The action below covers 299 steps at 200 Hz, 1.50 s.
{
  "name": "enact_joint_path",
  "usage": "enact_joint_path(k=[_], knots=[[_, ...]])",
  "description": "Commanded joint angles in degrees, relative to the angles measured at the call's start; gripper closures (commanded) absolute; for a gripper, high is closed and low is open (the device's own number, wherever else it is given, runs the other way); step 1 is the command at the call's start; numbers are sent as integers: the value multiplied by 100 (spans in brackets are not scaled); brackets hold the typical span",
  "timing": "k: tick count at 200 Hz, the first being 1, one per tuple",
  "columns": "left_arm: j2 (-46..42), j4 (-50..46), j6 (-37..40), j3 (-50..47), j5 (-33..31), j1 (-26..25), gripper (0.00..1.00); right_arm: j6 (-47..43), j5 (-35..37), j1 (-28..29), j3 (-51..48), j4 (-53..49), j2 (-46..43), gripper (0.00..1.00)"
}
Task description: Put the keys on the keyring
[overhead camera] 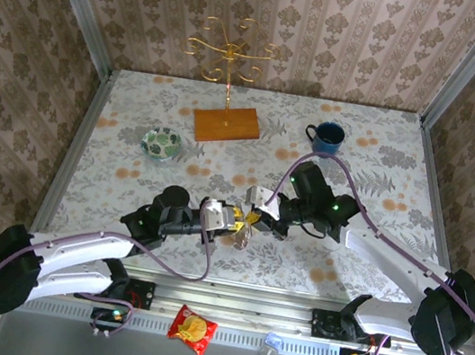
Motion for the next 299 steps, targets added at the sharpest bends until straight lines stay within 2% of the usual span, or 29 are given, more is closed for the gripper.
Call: enact_joint_path(k=[1, 42, 65, 85, 101, 111, 147, 198, 299], knots=[[-38, -540, 283, 361, -116, -43, 81, -427, 398, 151, 422, -625, 111, 100], [27, -669, 329, 483, -150, -63, 82, -708, 1019, 479, 870, -1200, 381, 100], [20, -778, 376, 536, -149, -59, 89, -725, 952, 546, 940, -1190, 394, 100], [-7, -777, 400, 532, -115, -59, 100, -563, 762, 528, 826, -980, 294, 100], [-72, -679, 362, 465, -97, -62, 100, -298, 569, 377, 581, -692, 135, 83], [-111, -578, 309, 399, -75, -63, 100, -116, 421, 268, 405, -360, 32, 77], [-210, -168, 148, 178, -19, -64, 100, 171, 264, 109, 89, -31, -15, 71], [-219, 135, 14, 31, 48, -55, 100, 269, 156, 81, 51, 153, 110, 75], [-210, 67, 30, 30, -44, -46, 100, 275, 279, 1, 86, -304, -91, 84]])
